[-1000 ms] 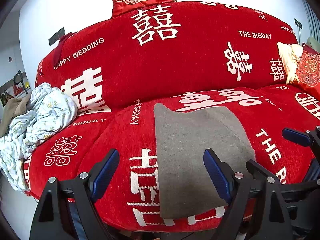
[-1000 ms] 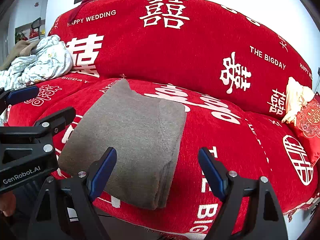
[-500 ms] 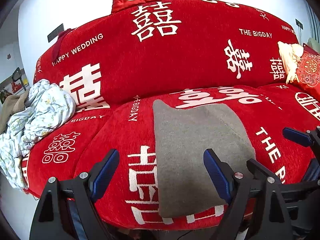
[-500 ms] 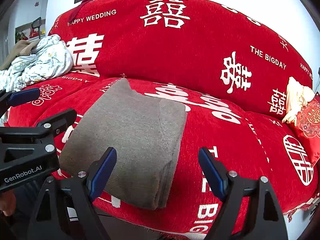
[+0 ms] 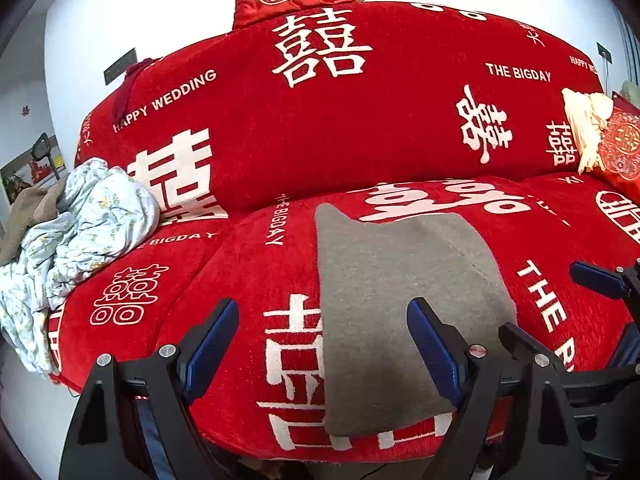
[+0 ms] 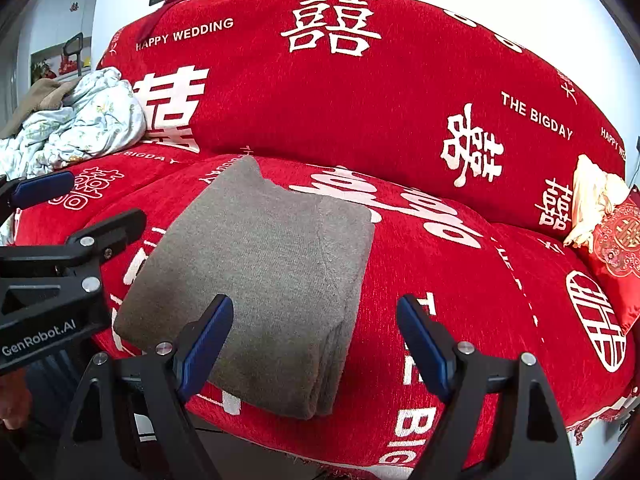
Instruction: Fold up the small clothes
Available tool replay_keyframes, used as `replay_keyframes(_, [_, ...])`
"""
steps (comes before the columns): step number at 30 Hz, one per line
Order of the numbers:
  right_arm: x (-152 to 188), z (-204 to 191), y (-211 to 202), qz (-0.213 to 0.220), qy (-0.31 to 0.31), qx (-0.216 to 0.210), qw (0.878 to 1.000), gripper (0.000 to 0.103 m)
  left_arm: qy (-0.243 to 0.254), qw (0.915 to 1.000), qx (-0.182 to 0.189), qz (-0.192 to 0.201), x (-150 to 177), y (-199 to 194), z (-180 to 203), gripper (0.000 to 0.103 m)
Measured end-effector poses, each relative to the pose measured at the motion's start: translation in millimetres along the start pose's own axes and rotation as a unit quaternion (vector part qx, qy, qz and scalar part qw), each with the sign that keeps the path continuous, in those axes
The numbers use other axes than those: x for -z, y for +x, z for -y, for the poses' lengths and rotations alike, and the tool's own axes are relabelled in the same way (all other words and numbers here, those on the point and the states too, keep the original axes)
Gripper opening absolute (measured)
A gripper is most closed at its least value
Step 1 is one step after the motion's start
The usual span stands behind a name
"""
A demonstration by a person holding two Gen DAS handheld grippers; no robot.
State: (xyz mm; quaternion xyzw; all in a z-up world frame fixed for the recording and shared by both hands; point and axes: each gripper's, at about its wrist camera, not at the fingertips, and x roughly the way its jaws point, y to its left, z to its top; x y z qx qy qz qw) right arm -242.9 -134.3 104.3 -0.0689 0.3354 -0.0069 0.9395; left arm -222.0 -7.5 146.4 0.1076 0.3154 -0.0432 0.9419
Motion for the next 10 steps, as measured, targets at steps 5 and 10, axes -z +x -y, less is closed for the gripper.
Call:
replay_keyframes(5, [0.0,-0.2,-0.2,0.0,0.0,0.0,1.0,0.086,-0.004,1.0,-0.001,-0.001,0.6,0.5,-1.4,0.087])
replay_keyframes(10, [-0.1,-0.7,-0.3,0.0,0.0,0.001,1.0,0.086,0.001,1.0,0.004,-0.002,0.2,1.0,0.0,0.087])
